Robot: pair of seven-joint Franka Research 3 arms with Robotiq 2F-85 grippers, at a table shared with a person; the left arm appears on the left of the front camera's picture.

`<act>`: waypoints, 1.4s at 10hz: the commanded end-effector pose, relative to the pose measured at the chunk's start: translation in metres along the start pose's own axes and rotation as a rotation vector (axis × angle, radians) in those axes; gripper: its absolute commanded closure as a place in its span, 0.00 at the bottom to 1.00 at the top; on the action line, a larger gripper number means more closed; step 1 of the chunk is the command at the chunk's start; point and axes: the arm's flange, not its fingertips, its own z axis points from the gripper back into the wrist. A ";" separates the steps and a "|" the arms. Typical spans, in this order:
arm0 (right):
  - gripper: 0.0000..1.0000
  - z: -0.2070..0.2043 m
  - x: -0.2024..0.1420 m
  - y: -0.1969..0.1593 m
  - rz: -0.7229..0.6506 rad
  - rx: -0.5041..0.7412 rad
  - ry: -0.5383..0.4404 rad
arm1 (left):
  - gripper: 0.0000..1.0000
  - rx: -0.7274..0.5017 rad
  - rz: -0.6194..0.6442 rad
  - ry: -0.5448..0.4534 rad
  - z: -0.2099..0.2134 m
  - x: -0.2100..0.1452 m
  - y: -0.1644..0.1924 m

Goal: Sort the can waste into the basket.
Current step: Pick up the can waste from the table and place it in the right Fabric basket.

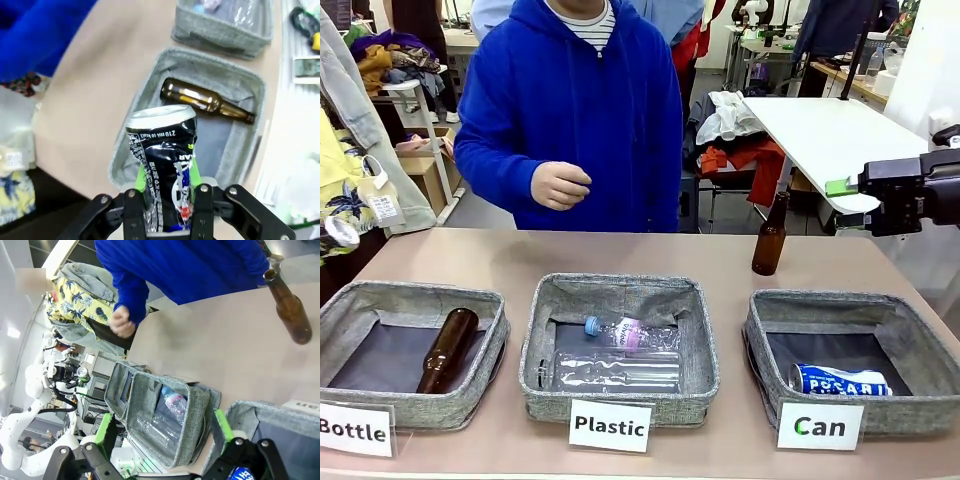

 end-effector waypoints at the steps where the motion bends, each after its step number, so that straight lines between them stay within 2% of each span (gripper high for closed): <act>1: 0.00 0.000 0.000 0.000 0.000 0.000 0.000 | 0.65 0.005 -0.078 0.016 -0.027 0.071 -0.014; 2: 0.00 0.047 0.005 0.034 0.067 -0.078 0.004 | 0.65 -0.030 -0.161 -0.008 -0.047 0.120 -0.019; 3: 0.00 0.086 0.001 0.054 0.067 -0.178 0.068 | 0.65 -0.063 -0.227 -0.064 -0.066 0.168 -0.025; 5: 0.00 0.146 -0.023 0.064 0.193 -0.351 0.188 | 0.65 -0.123 -0.289 -0.246 -0.119 0.270 -0.063; 6: 0.00 0.166 -0.035 0.059 0.245 -0.449 0.186 | 0.65 -0.174 -0.301 -0.287 -0.148 0.315 -0.089; 7: 0.00 0.180 -0.046 0.053 0.262 -0.445 0.162 | 0.65 -0.213 -0.337 -0.280 -0.179 0.356 -0.117; 8: 0.00 0.191 -0.057 0.047 0.253 -0.416 0.119 | 0.65 -0.232 -0.357 -0.273 -0.209 0.395 -0.144; 9: 0.00 0.176 -0.039 0.059 0.221 -0.451 0.156 | 0.65 -0.262 -0.388 -0.245 -0.238 0.429 -0.168; 10: 0.00 0.176 -0.039 0.059 0.221 -0.451 0.156 | 0.65 -0.269 -0.363 -0.256 -0.270 0.464 -0.197; 11: 0.00 0.176 -0.039 0.059 0.221 -0.451 0.156 | 0.65 -0.257 -0.339 -0.250 -0.298 0.488 -0.222; 12: 0.00 0.176 -0.039 0.059 0.221 -0.451 0.156 | 0.65 -0.306 -0.284 -0.252 -0.325 0.506 -0.243; 14: 0.00 0.176 -0.039 0.059 0.221 -0.451 0.156 | 0.65 -0.301 -0.258 -0.221 -0.369 0.528 -0.269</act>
